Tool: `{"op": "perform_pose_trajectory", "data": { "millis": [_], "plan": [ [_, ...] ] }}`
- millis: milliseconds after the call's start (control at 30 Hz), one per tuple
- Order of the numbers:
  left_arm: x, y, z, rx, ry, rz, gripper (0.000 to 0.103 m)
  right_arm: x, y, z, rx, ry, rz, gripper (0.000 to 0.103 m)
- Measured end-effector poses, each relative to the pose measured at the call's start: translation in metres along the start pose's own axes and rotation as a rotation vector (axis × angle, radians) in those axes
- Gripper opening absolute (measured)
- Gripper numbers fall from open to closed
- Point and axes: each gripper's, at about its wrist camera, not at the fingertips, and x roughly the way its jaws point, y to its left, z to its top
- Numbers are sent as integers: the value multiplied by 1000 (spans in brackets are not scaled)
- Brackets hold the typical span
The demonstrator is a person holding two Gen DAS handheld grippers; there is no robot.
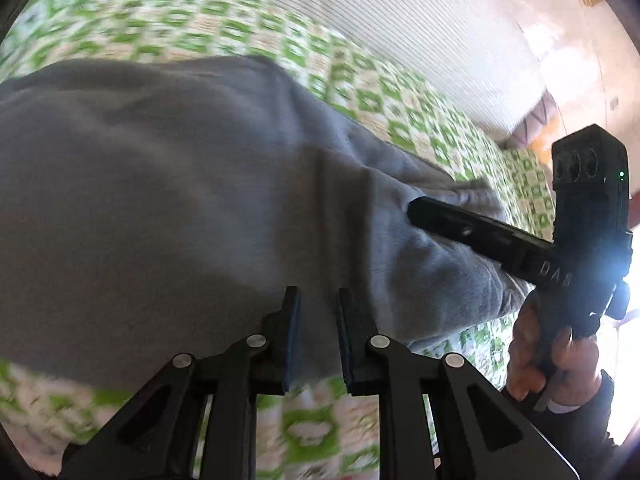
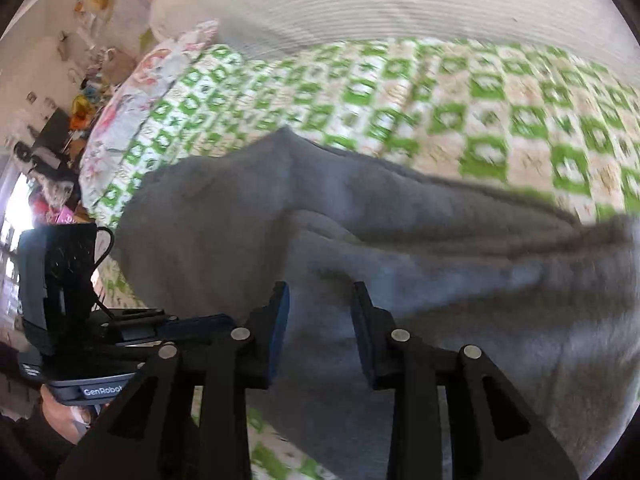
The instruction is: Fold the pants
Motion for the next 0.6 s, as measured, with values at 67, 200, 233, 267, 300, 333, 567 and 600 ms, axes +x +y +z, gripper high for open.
{"op": "perform_pose_trajectory", "data": {
  "millis": [67, 200, 233, 267, 300, 333, 567, 600],
  "plan": [
    [-16, 16, -4, -48, -36, 6, 21, 2, 12, 8, -26, 2, 10, 34],
    [-48, 47, -13, -161, -114, 16, 43, 11, 36, 25, -72, 17, 45, 35],
    [-54, 53, -16, -185, -128, 8, 47, 15, 43, 29, -90, 23, 52, 36],
    [-61, 62, -19, -215, -148, -8, 48, 17, 48, 31, -106, 31, 59, 37],
    [-70, 70, -23, -242, -168, -18, 48, 22, 56, 34, -124, 40, 63, 39],
    [-77, 76, -27, -261, -186, -13, 48, 25, 63, 37, -143, 47, 67, 40],
    [-114, 127, -50, -426, -297, 21, 53, 57, 125, 61, -315, 86, 140, 50],
    [-116, 134, -53, -447, -304, 25, 53, 62, 134, 65, -338, 90, 143, 52]
  ]
}}
